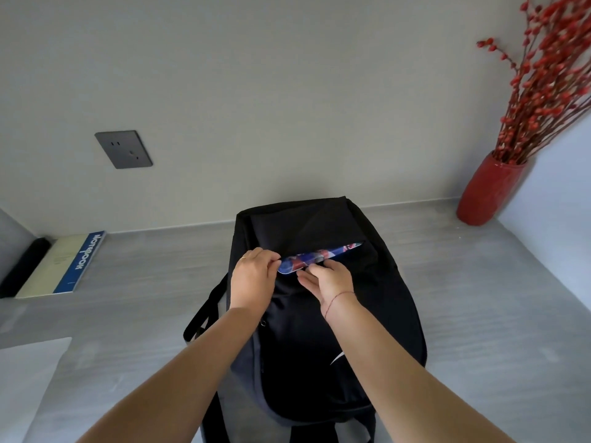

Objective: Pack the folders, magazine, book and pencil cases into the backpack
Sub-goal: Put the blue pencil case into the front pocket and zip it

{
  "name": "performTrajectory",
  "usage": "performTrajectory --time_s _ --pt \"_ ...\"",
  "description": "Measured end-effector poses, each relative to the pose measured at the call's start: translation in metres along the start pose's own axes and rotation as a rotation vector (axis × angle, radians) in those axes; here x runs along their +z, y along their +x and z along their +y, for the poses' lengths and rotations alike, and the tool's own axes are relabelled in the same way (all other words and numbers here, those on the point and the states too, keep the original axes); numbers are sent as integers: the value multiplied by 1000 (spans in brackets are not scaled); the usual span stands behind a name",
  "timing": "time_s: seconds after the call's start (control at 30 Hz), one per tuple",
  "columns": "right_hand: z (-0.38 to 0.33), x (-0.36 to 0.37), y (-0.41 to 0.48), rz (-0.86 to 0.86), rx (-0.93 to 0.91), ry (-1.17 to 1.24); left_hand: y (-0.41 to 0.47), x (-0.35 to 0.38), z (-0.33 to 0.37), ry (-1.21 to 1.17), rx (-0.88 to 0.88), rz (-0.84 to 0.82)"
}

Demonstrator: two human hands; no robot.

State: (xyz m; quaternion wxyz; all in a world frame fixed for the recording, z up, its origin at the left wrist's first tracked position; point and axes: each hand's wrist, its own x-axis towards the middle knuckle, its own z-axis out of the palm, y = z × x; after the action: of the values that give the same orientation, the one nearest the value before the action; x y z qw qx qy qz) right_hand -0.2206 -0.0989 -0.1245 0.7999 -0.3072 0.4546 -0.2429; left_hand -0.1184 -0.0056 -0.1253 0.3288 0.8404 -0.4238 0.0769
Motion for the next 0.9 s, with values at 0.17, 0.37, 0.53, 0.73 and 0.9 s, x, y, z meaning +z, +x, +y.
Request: performTrajectory --time_s 0.17,0.37,0.53,0.73,0.9 --pt "-5 11 2 -68 42 103 0 3 -3 -24 -11 13" --pt "-15 31 3 -115 124 241 -2 2 -2 -49 -14 -14" --pt "-13 36 8 -143 114 116 0 1 -10 -35 11 -64" --pt "-7 14 4 -171 -78 -604 -5 6 -34 -76 -192 -182" --pt "7 1 1 -250 -387 -873 -10 10 -41 -270 -360 -304"
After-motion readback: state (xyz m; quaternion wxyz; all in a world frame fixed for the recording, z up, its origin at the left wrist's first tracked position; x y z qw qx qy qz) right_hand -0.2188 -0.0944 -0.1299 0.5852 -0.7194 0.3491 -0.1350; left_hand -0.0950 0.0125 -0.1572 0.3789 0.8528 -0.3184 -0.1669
